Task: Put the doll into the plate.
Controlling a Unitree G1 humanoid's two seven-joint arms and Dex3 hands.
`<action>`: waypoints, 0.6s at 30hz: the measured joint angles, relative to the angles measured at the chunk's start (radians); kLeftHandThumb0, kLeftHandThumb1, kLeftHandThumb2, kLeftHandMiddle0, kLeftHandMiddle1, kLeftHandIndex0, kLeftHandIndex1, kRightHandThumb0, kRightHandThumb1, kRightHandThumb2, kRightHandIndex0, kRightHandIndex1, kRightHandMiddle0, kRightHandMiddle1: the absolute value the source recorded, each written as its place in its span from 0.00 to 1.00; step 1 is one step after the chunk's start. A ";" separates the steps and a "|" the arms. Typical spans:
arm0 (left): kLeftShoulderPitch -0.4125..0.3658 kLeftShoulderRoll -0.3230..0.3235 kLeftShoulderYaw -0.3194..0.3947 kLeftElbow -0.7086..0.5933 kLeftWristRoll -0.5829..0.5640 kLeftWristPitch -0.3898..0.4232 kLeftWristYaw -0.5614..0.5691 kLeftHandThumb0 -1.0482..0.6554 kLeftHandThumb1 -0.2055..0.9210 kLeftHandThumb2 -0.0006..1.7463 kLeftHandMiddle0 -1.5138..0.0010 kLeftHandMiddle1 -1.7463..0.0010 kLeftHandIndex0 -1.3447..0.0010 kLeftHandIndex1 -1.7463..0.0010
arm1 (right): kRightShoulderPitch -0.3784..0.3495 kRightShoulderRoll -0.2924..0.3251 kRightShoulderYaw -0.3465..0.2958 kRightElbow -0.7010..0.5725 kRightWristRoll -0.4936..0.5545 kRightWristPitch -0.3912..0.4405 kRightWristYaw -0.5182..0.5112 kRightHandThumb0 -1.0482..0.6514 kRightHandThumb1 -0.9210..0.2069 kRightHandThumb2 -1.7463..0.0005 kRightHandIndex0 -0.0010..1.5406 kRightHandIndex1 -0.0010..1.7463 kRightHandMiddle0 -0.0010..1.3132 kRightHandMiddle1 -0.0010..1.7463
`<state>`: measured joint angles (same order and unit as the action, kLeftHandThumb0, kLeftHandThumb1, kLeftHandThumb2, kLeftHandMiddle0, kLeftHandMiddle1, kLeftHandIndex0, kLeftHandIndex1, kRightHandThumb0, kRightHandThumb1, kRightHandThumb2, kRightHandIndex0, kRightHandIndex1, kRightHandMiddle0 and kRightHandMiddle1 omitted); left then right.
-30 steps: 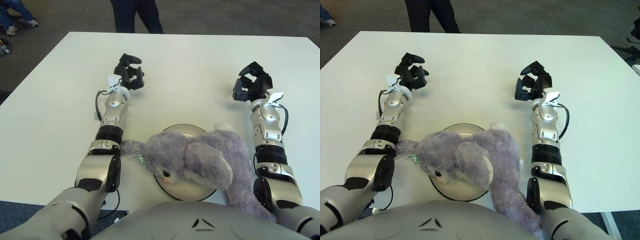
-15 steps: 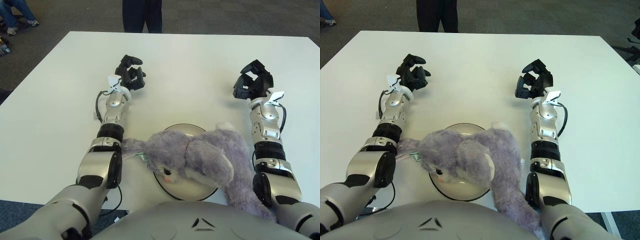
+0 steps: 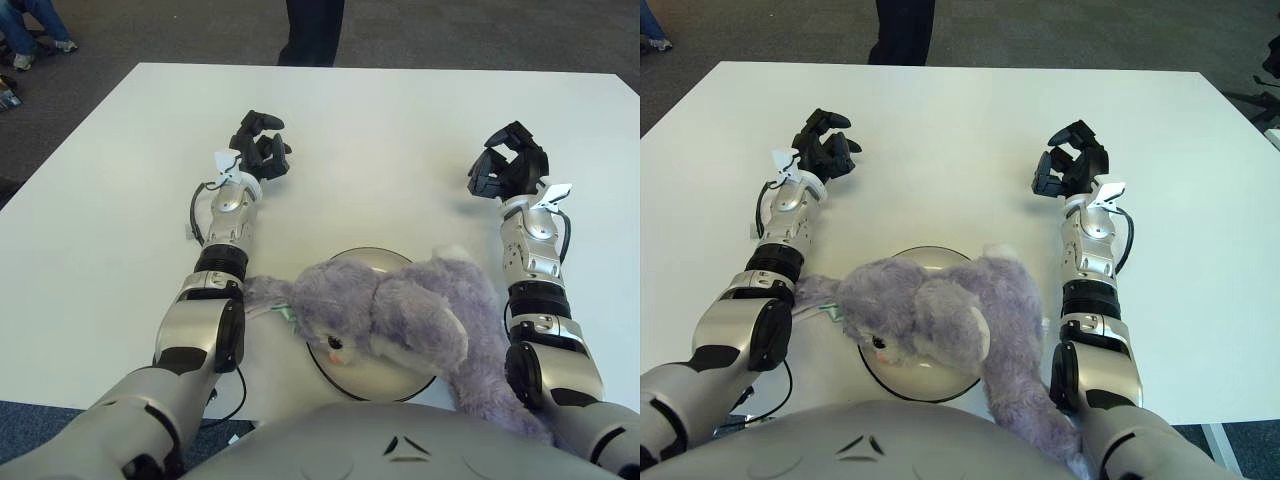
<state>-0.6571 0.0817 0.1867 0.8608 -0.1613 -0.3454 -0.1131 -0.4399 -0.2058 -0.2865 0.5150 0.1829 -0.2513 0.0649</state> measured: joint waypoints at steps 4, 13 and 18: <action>-0.001 -0.002 0.002 0.001 -0.001 0.007 0.000 0.61 0.48 0.75 0.68 0.00 0.65 0.00 | -0.003 0.000 -0.004 0.012 0.006 0.006 0.003 0.62 0.75 0.15 0.59 0.82 0.44 1.00; -0.002 -0.004 0.009 0.001 -0.022 0.025 -0.012 0.61 0.49 0.74 0.68 0.00 0.65 0.00 | -0.013 0.000 -0.015 0.029 0.035 0.026 0.016 0.62 0.72 0.19 0.61 0.74 0.46 1.00; -0.003 -0.004 0.009 0.001 -0.024 0.036 -0.017 0.61 0.49 0.74 0.68 0.00 0.65 0.00 | -0.017 0.000 -0.020 0.035 0.039 0.028 0.019 0.62 0.72 0.20 0.61 0.71 0.46 1.00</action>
<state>-0.6596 0.0772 0.1955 0.8615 -0.1853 -0.3096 -0.1299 -0.4564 -0.2058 -0.3061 0.5499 0.2215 -0.2229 0.0843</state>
